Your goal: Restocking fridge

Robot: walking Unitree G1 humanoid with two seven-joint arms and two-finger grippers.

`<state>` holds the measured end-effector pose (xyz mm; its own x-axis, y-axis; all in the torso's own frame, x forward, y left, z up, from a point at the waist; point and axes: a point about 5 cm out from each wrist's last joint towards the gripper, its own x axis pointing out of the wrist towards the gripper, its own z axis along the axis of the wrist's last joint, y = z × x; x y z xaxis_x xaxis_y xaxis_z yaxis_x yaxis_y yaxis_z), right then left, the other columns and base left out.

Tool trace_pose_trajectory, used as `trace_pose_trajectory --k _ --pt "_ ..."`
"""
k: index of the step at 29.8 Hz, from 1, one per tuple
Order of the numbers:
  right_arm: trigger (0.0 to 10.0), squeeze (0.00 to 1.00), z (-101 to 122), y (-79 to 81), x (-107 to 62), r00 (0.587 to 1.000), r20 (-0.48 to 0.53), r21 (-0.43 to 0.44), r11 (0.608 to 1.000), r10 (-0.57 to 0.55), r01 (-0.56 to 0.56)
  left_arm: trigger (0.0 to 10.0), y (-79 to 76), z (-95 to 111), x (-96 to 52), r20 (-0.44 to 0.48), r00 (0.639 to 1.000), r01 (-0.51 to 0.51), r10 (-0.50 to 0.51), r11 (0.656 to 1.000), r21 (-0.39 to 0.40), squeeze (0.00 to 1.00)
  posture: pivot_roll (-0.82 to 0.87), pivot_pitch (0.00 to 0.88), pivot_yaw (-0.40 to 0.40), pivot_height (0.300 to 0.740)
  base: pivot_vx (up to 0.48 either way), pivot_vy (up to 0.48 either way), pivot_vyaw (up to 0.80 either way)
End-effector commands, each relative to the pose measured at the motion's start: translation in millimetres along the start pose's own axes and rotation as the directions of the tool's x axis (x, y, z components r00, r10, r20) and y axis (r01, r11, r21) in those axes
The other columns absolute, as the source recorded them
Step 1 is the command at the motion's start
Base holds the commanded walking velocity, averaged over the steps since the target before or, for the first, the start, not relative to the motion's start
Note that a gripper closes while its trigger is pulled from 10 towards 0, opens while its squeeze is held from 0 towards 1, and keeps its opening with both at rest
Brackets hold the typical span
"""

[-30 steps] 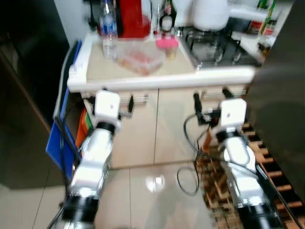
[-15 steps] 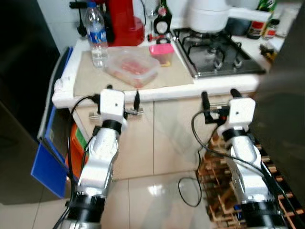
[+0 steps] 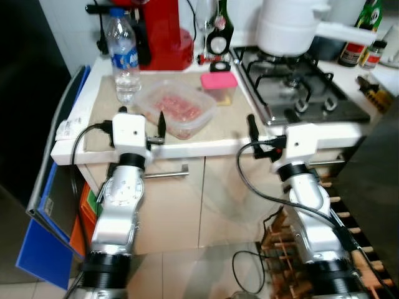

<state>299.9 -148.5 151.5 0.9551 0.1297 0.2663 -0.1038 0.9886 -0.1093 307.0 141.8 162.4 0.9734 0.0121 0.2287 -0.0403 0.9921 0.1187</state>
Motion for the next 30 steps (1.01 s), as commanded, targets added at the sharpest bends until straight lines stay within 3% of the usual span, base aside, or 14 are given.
trace_pose_trajectory --k 1,4,11,13,15,19,22,30 --pt "10.0 0.0 5 7.8 1.8 1.0 0.017 0.021 0.999 0.024 -0.025 10.0 11.9 2 1.7 0.01 0.999 -0.052 0.051 0.998 0.027 0.0 -0.03 0.006 -0.005 0.74 0.0 0.326 0.0" --pt "10.0 0.0 2 7.1 -0.9 1.0 0.008 0.028 0.999 0.026 -0.027 10.0 18.1 2 1.5 0.001 0.995 -0.101 0.101 0.994 0.041 0.0 -0.03 0.009 -0.005 0.74 0.0 0.0 0.0" --pt "10.0 0.0 -3 5.6 -4.2 1.0 -0.017 0.037 0.999 0.018 -0.017 10.0 19.3 -2 8.6 -0.053 0.994 -0.088 0.092 0.993 0.076 0.0 -0.03 0.012 -0.003 0.74 0.0 0.0 0.0" --pt "10.0 0.0 -5 6.2 -4.4 1.0 -0.024 0.039 0.999 0.018 -0.017 10.0 12.3 -5 19.2 -0.085 0.996 0.016 -0.007 0.994 0.107 0.0 -0.03 0.009 -0.009 0.74 0.0 0.0 0.0" --pt "10.0 0.0 -7 8.4 -4.8 0.999 -0.031 0.041 0.999 0.022 -0.021 10.0 10.4 -3 29.5 -0.078 0.997 0.031 -0.021 0.991 0.127 0.0 -0.03 0.009 -0.01 0.74 0.0 0.0 0.0" --pt "10.0 0.0 -9 11.7 -6.8 0.998 -0.04 0.039 0.999 0.039 -0.037 10.0 5.3 8 49.8 -0.073 0.995 0.075 -0.071 0.996 0.055 0.0 -0.05 0.012 -0.015 0.74 0.0 0.0 0.0" --pt "10.0 0.0 -9 11.6 -9.5 0.998 -0.046 0.038 0.998 0.046 -0.045 10.0 7.4 20 72.2 -0.074 0.995 0.061 -0.06 0.998 0.011 0.0 -0.07 0.016 -0.018 0.74 0.0 0.0 0.0" --pt "10.0 0.0 -10 8.0 -14.0 0.998 -0.057 0.038 0.999 0.036 -0.034 10.0 20.3 42 99.3 -0.038 0.999 -0.009 0.011 0.999 0.049 0.0 -0.08 0.024 -0.003 0.74 0.0 0.0 0.0"
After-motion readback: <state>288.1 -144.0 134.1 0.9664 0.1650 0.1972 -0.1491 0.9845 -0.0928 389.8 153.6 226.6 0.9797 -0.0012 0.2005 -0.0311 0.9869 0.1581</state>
